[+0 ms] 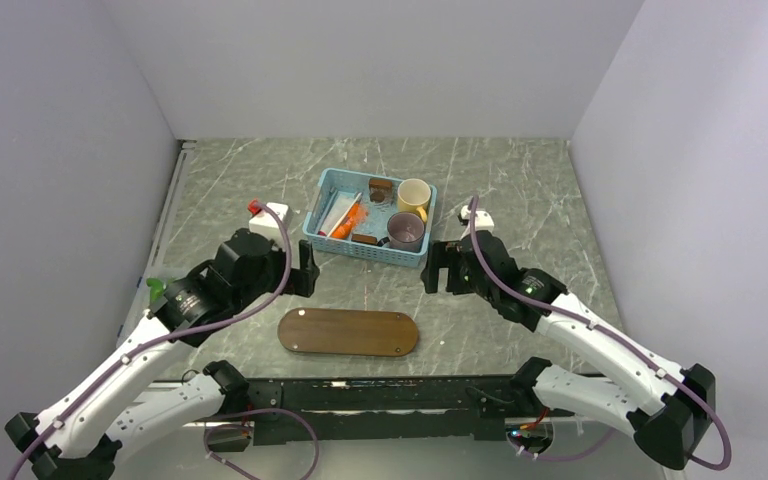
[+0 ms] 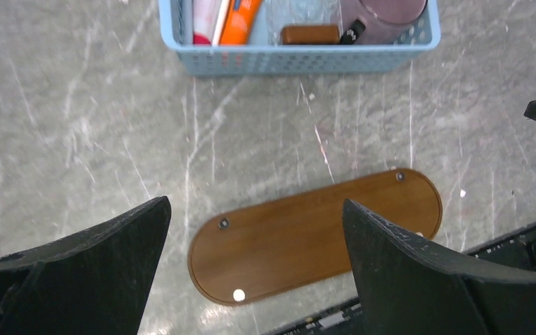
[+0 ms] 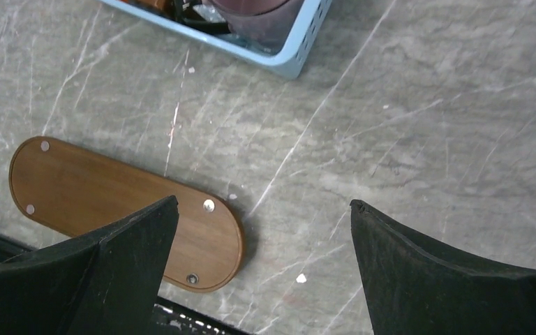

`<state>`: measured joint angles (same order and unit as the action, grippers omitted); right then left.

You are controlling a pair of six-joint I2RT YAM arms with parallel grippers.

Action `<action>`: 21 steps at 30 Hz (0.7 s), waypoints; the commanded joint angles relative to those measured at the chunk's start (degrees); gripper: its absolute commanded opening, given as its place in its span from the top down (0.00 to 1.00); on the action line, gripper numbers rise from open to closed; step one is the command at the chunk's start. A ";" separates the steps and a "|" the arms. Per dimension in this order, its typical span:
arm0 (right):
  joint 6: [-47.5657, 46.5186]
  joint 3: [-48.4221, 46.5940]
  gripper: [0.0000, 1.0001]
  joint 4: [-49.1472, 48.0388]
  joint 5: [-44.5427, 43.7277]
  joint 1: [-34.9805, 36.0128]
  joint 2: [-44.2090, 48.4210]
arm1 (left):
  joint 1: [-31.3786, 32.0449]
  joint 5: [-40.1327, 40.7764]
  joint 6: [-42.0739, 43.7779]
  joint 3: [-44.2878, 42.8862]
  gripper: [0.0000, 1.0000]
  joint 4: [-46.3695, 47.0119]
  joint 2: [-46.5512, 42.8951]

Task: Prepare toiletry sets of a toothbrush and toothpaste on the tray

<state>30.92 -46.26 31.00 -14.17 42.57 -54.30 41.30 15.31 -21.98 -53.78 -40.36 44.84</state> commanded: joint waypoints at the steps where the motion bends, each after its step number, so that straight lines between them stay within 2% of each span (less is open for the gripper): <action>1: 3.75 2.30 0.05 0.02 3.86 -0.05 1.39 | -0.28 -3.57 -6.35 2.26 0.01 -4.33 0.27; 10: 7.63 9.70 0.05 -3.80 9.69 -0.03 2.83 | -1.39 -6.21 -12.98 9.68 0.01 -7.43 -1.26; 21: 12.18 16.44 0.05 -8.32 14.57 0.04 4.00 | -7.36 -10.08 -18.23 17.59 0.01 -4.40 -2.17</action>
<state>40.16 -31.38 26.87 -1.98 42.57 -51.37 35.97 7.16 -36.42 -38.13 -47.37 43.20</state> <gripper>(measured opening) 0.950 0.992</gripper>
